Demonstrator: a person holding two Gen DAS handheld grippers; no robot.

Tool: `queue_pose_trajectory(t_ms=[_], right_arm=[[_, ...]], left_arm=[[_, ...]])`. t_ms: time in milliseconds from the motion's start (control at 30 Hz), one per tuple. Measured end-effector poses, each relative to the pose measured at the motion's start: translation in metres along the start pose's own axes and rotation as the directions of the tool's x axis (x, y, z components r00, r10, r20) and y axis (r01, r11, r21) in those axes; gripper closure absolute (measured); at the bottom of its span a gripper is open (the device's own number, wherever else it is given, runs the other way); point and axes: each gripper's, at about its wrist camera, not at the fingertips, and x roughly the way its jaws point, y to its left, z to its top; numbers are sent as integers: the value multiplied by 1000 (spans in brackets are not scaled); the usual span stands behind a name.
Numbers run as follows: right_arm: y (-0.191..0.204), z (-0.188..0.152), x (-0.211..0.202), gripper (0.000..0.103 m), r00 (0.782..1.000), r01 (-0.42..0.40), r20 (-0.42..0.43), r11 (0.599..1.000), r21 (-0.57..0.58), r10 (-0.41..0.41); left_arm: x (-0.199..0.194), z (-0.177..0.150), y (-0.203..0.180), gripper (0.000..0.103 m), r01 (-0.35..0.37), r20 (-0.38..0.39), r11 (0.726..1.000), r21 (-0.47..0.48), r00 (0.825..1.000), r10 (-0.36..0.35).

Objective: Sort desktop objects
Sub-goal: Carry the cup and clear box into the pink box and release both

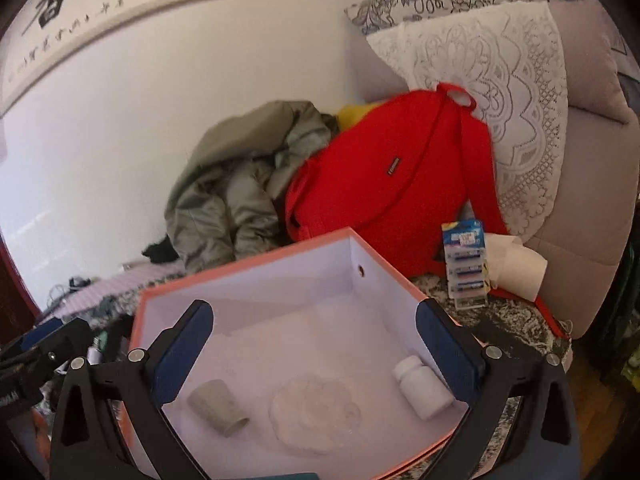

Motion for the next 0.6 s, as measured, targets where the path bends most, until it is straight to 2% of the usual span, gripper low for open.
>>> queue_pose_trajectory(t_ms=[133, 333, 500, 600], right_arm=[[24, -2, -13, 0, 997, -65, 32, 998, 0, 65], [82, -9, -30, 0, 988, -126, 71, 987, -103, 134], [138, -24, -44, 0, 976, -196, 59, 961, -194, 211], [178, -38, -51, 0, 962, -250, 38, 932, -264, 269]], left_arm=[[-22, 0, 26, 3, -61, 3, 998, -24, 998, 62], [-59, -7, 57, 2, -159, 7, 987, -17, 987, 160], [-88, -17, 94, 2, -258, -11, 966, -24, 966, 257], [-103, -25, 119, 2, -314, -29, 949, -34, 949, 314]])
